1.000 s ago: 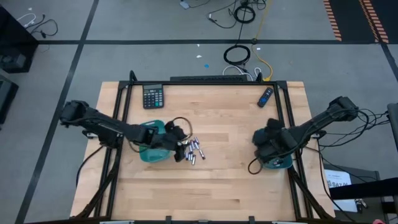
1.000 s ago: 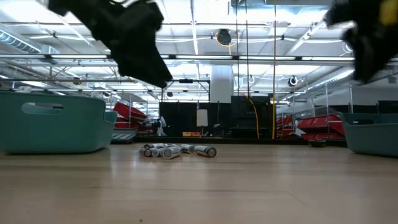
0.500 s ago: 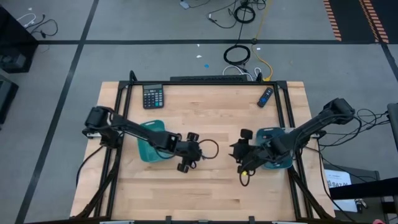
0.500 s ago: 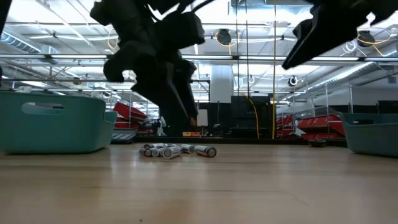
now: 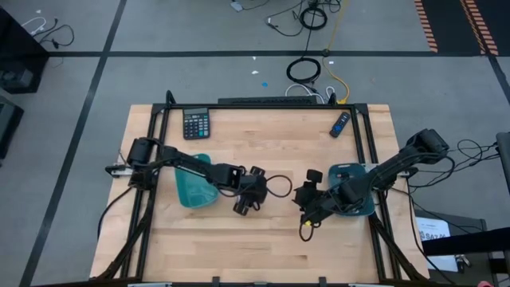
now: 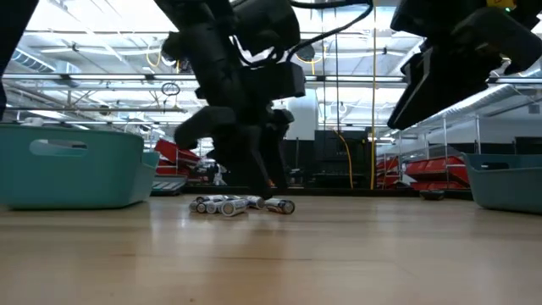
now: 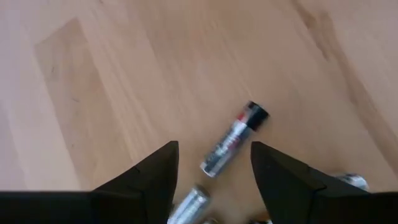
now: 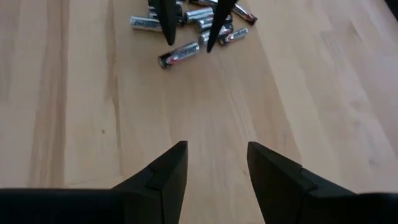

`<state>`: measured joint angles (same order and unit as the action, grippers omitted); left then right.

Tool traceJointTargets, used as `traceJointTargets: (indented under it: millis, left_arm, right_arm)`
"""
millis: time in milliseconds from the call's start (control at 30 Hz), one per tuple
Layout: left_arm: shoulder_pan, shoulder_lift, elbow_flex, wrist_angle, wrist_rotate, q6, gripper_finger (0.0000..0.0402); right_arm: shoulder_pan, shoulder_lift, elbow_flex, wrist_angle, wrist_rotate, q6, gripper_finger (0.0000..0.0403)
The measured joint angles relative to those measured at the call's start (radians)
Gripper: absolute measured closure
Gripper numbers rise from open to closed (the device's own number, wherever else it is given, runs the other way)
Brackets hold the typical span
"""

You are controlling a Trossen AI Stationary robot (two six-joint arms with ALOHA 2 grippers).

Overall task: Sort batteries
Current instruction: Put the black battery into the right blue bin

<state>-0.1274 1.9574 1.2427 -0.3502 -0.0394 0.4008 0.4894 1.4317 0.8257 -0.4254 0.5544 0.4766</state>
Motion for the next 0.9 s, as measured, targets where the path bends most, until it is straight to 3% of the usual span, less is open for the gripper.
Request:
traceJointTargets:
  millis: [267,433,700,900]
  left_arm:
    - [0.016,0.079,0.025,-0.002,0.058,0.047,0.0264]
    - [0.004,0.1,0.025,-0.011,0.02,0.079,0.0352]
    - [-0.044,-0.029,0.021,-0.095,-0.161,0.044,0.0358]
    - [-0.065,-0.222,0.027,-0.398,-0.196,-0.194,0.0358]
  right_arm:
    - [0.014,0.021,0.0,0.001,0.065,0.174,0.0245]
    - [0.019,0.045,0.0,0.011,0.176,0.274,0.0245]
    - [0.026,0.12,0.0,0.07,0.342,0.4,0.0245]
    - [0.036,0.175,0.0,0.08,0.365,0.402,0.0245]
